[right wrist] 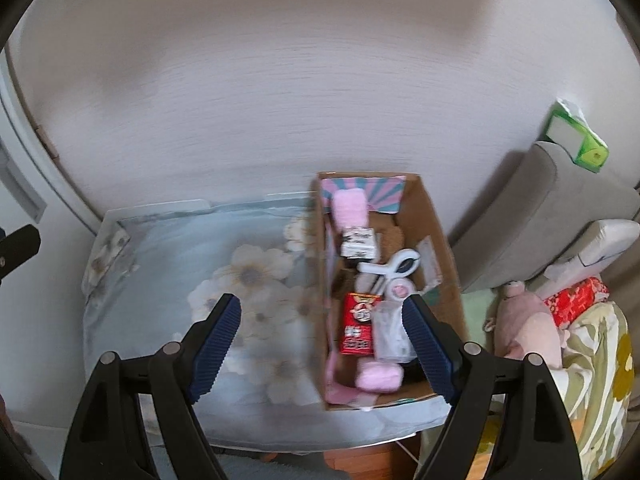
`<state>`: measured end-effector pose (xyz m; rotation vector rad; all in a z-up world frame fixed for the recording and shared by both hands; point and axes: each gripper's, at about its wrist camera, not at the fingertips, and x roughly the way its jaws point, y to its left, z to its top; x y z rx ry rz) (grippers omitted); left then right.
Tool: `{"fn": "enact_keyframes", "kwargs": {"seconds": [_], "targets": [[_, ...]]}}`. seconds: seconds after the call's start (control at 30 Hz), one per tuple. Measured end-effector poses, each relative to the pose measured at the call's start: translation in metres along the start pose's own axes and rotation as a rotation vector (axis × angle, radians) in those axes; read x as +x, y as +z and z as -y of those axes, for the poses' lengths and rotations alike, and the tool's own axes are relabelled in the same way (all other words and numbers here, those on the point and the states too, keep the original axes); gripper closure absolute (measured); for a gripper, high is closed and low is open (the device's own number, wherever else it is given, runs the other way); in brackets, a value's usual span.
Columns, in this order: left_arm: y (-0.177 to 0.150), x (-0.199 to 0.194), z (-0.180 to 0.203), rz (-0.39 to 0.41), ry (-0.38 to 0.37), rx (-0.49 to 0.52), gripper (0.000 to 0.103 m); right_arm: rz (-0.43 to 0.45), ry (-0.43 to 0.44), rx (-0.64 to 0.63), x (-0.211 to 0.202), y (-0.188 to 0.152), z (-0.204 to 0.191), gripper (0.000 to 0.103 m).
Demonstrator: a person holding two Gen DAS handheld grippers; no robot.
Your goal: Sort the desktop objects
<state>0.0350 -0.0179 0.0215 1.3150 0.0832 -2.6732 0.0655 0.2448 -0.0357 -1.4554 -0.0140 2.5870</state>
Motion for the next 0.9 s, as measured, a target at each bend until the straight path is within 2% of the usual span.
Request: {"fn": "enact_keyframes", "kwargs": {"seconds": [0.13, 0.4, 0.9], "targets": [[-0.006, -0.004, -0.014, 0.002, 0.014, -0.026, 0.001, -0.008, -0.002, -0.012, -0.002, -0.001, -0.013, 0.023], [-0.020, 0.001, -0.023, -0.024, -0.003, -0.044, 0.001, -0.018, 0.001, -0.033, 0.000, -0.005, -0.029, 0.023], [-0.022, 0.014, -0.028, -0.052, -0.023, -0.043, 0.001, -0.029, -0.009, -0.028, 0.005, -0.007, -0.034, 0.023]]}}
